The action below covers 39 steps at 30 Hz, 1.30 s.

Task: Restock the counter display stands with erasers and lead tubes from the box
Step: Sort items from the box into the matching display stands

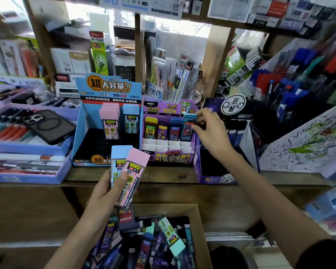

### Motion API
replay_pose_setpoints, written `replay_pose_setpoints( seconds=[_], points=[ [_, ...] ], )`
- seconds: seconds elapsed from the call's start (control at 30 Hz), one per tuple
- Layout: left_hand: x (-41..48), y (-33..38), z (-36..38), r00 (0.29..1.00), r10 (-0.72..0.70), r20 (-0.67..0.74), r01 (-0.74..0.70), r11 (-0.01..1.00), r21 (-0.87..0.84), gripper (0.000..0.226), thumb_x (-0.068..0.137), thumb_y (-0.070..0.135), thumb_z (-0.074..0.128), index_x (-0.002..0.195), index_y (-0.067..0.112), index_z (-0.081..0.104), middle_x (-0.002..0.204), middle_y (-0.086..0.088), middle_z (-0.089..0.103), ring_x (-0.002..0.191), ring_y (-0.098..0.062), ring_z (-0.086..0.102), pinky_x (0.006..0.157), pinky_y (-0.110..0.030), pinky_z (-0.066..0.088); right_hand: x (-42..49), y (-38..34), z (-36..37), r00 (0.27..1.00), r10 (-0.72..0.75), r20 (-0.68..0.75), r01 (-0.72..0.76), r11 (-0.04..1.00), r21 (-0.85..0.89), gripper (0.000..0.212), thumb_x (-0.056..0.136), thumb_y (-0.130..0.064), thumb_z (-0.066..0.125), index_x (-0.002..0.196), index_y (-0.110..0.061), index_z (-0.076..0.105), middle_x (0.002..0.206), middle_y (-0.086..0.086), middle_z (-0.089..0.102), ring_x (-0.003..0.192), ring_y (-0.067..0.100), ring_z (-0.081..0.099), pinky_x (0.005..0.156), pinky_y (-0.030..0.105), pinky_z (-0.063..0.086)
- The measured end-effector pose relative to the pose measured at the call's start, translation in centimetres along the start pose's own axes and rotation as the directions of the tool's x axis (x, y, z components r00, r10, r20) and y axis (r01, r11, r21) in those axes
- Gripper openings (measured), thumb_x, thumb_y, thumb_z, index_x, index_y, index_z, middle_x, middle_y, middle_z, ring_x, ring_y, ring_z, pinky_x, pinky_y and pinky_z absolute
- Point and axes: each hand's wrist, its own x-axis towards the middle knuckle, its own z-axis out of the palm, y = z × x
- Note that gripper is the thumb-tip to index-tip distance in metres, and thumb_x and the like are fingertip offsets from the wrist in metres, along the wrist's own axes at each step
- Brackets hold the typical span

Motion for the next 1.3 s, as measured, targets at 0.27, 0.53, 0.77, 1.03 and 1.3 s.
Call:
replay_pose_setpoints(
  seconds=[0.27, 0.53, 0.77, 1.03, 1.3],
  points=[
    [0.0, 0.2, 0.1, 1.0, 0.0, 0.01, 0.0, 1.0, 0.016, 0.034, 0.08, 0.041, 0.057, 0.109, 0.026, 0.063, 0.095, -0.003, 0.073, 0.073, -0.011, 0.069, 0.053, -0.02, 0.052, -1.1, 0.0, 1.0, 0.947, -0.302, -0.109, 0.242, 0.894, -0.376, 0.034, 0.075, -0.005, 0.074, 0.106, -0.006, 0.06, 0.084, 0.013, 0.063, 0.082, 0.035, 0.053, 0.07, 0.04, 0.043],
    [0.2, 0.9, 0.3, 0.999, 0.045, 0.006, -0.045, 0.999, 0.003, 0.035, 0.079, 0.04, 0.059, 0.113, 0.033, 0.062, 0.104, 0.004, 0.072, 0.087, -0.011, 0.069, 0.061, -0.018, 0.053, -2.4, -2.2, 1.0, 0.948, -0.303, -0.098, 0.255, 0.907, -0.335, 0.014, 0.089, -0.015, 0.06, 0.1, -0.007, 0.065, 0.107, 0.008, 0.058, 0.104, 0.025, 0.048, 0.086, 0.037, 0.039],
    [0.3, 1.8, 0.3, 0.997, 0.08, -0.019, -0.081, 0.997, -0.018, 0.037, 0.074, 0.042, 0.063, 0.11, 0.031, 0.064, 0.101, 0.001, 0.073, 0.084, -0.011, 0.069, 0.061, -0.017, 0.053, -6.0, -9.6, 4.3, 0.855, 0.05, 0.516, -0.324, 0.829, 0.456, 0.016, 0.092, -0.032, 0.055, 0.094, -0.017, 0.059, 0.09, 0.0, 0.069, 0.077, 0.009, 0.059, 0.069, 0.027, 0.045],
    [0.1, 3.2, -3.4, 0.995, 0.05, -0.082, -0.054, 0.997, -0.055, 0.023, 0.078, 0.048, 0.056, 0.098, 0.042, 0.067, 0.1, 0.005, 0.073, 0.081, -0.012, 0.07, 0.06, -0.019, 0.054, -1.4, -12.0, 4.2, 0.878, 0.021, 0.477, -0.359, 0.688, 0.631, 0.008, 0.09, -0.017, 0.061, 0.084, -0.012, 0.061, 0.076, 0.001, 0.069, 0.066, 0.015, 0.06, 0.049, 0.019, 0.044],
    [-0.1, 4.7, -7.9, 0.979, 0.084, -0.186, -0.089, 0.996, -0.018, 0.024, 0.082, 0.04, 0.051, 0.102, 0.032, 0.062, 0.082, 0.003, 0.073, 0.068, -0.01, 0.068, 0.056, -0.023, 0.056, 4.8, -13.9, 5.3, 0.978, -0.027, 0.206, -0.088, 0.846, 0.526, 0.008, 0.089, -0.019, 0.062, 0.083, -0.017, 0.058, 0.087, 0.005, 0.068, 0.068, 0.012, 0.063, 0.049, 0.016, 0.044]
  ],
)
